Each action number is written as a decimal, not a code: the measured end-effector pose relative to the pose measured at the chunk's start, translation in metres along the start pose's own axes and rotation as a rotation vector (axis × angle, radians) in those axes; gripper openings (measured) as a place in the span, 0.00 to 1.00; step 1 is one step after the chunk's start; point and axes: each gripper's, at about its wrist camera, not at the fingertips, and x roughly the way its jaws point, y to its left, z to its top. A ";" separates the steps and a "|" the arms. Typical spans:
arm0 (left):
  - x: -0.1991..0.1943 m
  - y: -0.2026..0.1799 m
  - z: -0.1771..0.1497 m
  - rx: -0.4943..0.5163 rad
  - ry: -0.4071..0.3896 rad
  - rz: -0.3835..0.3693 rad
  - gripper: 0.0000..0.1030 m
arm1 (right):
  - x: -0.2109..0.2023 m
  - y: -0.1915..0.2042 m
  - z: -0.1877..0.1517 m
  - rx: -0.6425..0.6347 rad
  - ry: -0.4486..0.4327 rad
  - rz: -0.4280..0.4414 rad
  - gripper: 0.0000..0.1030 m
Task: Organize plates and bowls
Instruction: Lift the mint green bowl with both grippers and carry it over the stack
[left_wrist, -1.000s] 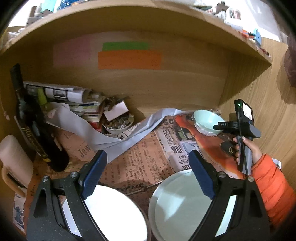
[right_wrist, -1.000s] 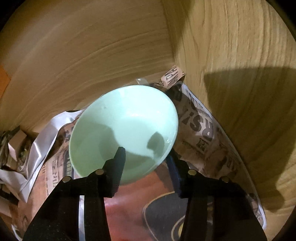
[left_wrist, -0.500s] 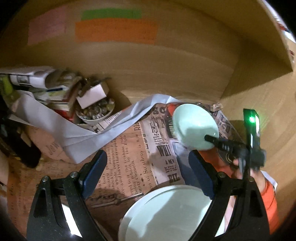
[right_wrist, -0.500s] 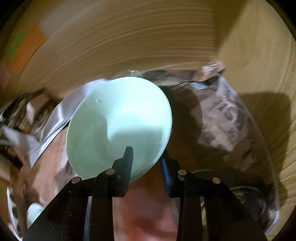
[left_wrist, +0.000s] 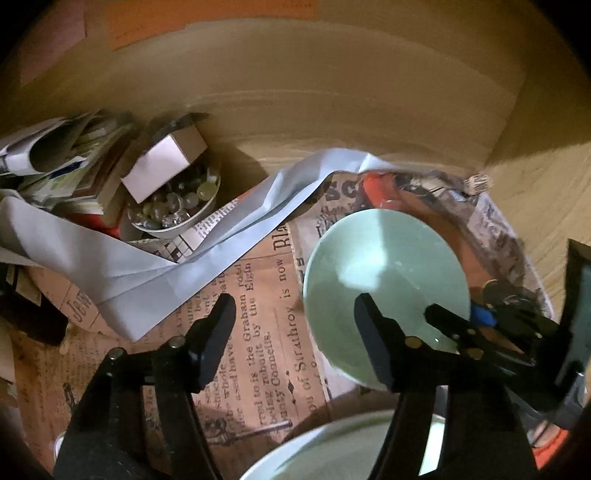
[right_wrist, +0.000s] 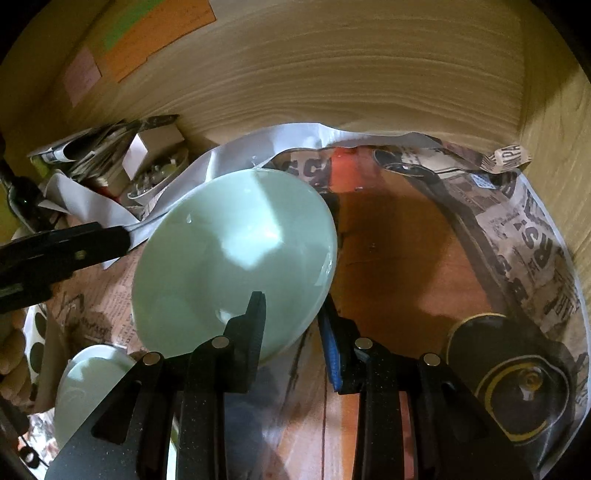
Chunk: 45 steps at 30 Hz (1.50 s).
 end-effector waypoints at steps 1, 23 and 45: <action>0.004 -0.001 0.001 -0.001 0.012 0.003 0.60 | -0.001 -0.002 0.000 0.004 -0.001 0.005 0.26; 0.039 0.000 0.004 -0.057 0.165 -0.086 0.09 | -0.001 -0.009 0.001 0.037 -0.038 0.038 0.25; -0.079 0.025 -0.041 -0.050 -0.116 -0.093 0.09 | -0.064 0.047 -0.002 -0.049 -0.188 0.075 0.25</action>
